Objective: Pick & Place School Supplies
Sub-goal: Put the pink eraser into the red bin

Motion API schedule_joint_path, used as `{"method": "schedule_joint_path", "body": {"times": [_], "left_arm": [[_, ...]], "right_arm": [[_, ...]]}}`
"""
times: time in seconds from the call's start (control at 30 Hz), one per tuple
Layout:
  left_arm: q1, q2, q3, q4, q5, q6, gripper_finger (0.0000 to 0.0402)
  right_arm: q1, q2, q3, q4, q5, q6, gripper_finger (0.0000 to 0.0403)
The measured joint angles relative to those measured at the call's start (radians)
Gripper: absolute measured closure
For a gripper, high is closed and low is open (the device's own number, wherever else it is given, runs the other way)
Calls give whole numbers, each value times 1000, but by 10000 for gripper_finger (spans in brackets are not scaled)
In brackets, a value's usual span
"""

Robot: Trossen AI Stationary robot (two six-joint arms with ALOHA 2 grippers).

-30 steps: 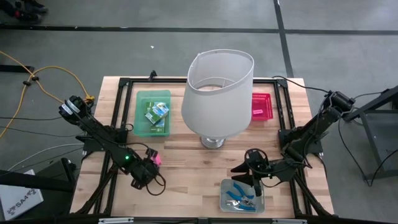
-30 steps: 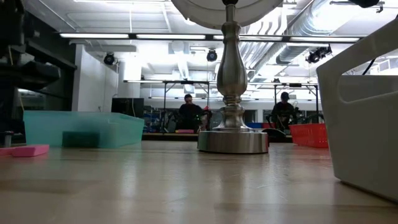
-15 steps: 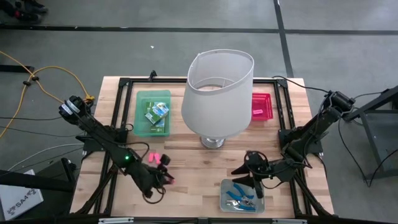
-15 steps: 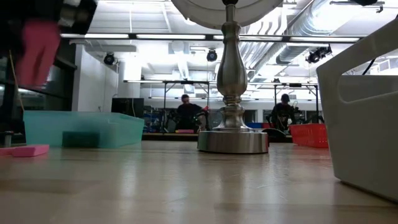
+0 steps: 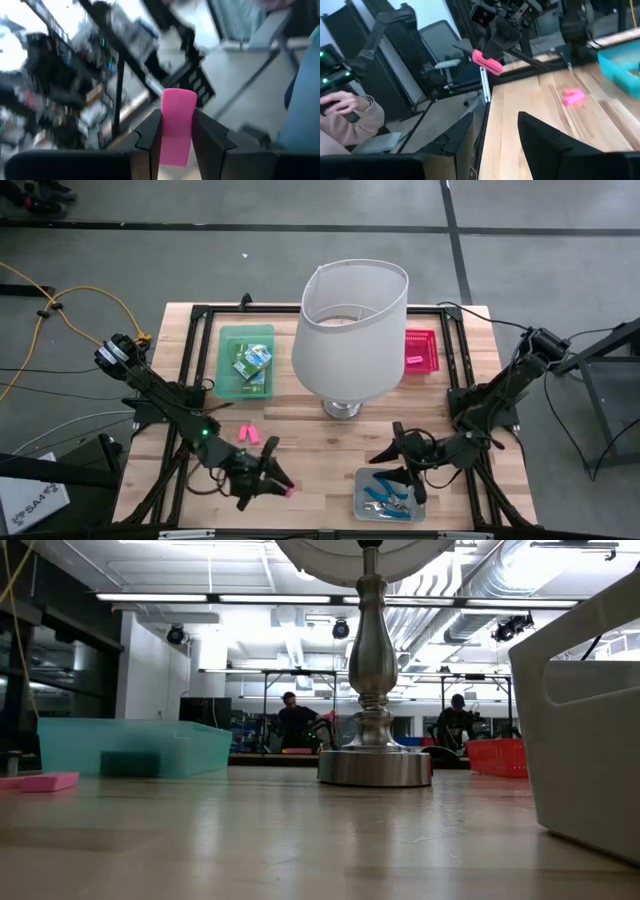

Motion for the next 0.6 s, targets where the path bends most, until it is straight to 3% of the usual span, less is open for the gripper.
{"method": "schedule_joint_path", "body": {"times": [0.2,0.6], "left_arm": [[11,4,0,121,144,72,317],[147,113,1,357,431,145,317]], "right_arm": [[-45,89,0,177,-109,-95,259],[-188,304,0,553,-372,-167,259]]}}
